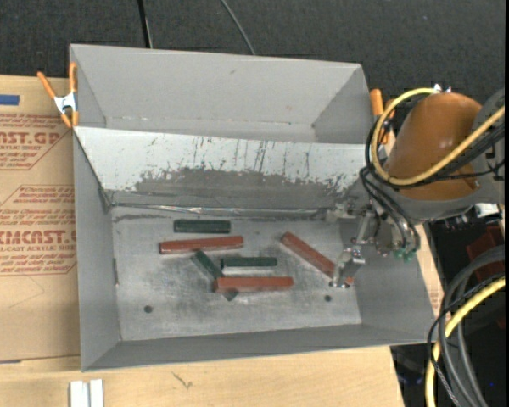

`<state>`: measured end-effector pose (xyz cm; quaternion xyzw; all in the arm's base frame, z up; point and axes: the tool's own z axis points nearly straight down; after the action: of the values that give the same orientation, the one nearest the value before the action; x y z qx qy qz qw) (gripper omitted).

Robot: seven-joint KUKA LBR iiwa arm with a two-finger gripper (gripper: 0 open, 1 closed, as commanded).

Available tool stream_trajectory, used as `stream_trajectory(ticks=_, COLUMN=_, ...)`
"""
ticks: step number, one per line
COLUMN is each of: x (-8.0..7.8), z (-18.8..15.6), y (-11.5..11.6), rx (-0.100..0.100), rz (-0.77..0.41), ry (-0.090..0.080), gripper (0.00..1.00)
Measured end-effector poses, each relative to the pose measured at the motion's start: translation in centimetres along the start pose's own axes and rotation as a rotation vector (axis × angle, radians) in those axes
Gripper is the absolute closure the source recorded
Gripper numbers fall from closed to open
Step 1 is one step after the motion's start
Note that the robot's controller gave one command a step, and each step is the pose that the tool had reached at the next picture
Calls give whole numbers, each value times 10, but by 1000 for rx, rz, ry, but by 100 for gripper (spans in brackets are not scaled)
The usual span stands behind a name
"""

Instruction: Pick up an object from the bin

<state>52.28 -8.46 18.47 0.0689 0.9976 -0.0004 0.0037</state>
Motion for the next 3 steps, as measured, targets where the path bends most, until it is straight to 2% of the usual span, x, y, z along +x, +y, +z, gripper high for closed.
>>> stream_trajectory(ticks=1, x=28, z=113, y=-2, rx=-1, rz=-134, ry=15, gripper=100)
stream_trajectory(ticks=2, x=26, z=114, y=-2, rx=-1, rz=-133, ry=3, gripper=0)
stream_trajectory(ticks=3, x=28, z=113, y=-2, rx=-1, rz=-134, ry=11, gripper=100)
